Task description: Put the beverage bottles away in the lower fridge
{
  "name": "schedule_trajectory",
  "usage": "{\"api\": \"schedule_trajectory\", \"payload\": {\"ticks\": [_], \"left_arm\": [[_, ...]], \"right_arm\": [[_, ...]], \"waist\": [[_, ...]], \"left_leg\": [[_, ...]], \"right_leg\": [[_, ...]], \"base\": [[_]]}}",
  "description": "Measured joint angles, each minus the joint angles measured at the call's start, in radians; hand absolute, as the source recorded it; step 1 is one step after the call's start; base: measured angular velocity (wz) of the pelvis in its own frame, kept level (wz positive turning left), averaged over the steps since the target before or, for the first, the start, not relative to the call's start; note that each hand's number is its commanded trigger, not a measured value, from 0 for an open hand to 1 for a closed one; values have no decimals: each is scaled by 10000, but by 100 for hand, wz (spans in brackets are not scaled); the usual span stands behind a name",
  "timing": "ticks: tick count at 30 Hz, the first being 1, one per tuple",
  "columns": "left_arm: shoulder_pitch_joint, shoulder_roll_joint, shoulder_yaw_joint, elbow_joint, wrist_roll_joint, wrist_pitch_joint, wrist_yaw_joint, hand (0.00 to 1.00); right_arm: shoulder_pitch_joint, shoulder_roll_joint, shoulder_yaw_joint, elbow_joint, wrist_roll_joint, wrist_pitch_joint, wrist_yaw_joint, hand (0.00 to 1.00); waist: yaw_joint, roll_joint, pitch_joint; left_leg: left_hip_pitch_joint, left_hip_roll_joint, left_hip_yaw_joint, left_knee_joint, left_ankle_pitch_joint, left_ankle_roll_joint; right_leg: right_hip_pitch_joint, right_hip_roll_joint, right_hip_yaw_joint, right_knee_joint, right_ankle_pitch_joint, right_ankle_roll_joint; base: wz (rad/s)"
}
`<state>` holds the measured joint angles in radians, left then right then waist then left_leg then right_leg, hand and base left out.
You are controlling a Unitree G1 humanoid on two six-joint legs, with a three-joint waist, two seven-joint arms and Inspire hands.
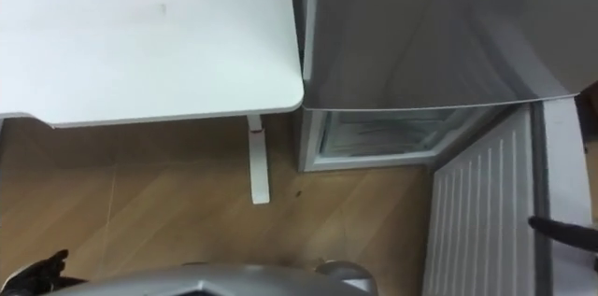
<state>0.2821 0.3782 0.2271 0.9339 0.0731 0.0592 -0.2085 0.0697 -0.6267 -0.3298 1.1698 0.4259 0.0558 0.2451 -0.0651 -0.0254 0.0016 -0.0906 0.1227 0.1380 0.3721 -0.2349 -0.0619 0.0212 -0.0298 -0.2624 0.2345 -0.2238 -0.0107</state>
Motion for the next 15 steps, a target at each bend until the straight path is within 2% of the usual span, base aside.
{"api": "schedule_trajectory", "payload": {"ticks": [4, 6, 10, 13, 15], "left_arm": [[-93, -60, -214, -65, -41, 0, 3, 0], [-62, -239, -255, -79, -35, 1, 11, 0], [-28, -678, -283, -146, -37, -31, 66, 0], [-165, -943, -779, -108, -294, -92, 305, 0], [-216, -1149, -1185, -154, -559, -203, 404, 0]], "right_arm": [[451, 646, 428, -1088, 103, 44, 401, 0], [615, 1243, 495, -1707, 134, 85, 430, 0], [740, 1951, 840, -2432, -194, 13, 650, 0], [745, 2400, 1699, -3215, -487, 3, 658, 0], [1025, 2640, 2795, -4448, -752, 1, 1084, 0]], "waist": [[228, 12, -8], [253, 14, -13], [307, 22, -18], [519, -30, -25], [805, -59, -18]], "left_leg": [[204, -6, 36, -182, 34, -32], [512, -74, 40, -418, 93, -47], [641, -144, 31, -548, 131, -39], [698, -142, 30, -651, 147, -65], [777, -145, 27, -729, 151, -78]], "right_leg": [[148, 5, -7, -85, 33, -21], [384, -28, -11, -181, 37, -9], [504, -64, -10, -213, 18, 23], [574, -36, -4, -319, 25, 16], [657, -20, -38, -353, 37, 7]], "base": [[-3], [0], [3], [0], [0]]}}
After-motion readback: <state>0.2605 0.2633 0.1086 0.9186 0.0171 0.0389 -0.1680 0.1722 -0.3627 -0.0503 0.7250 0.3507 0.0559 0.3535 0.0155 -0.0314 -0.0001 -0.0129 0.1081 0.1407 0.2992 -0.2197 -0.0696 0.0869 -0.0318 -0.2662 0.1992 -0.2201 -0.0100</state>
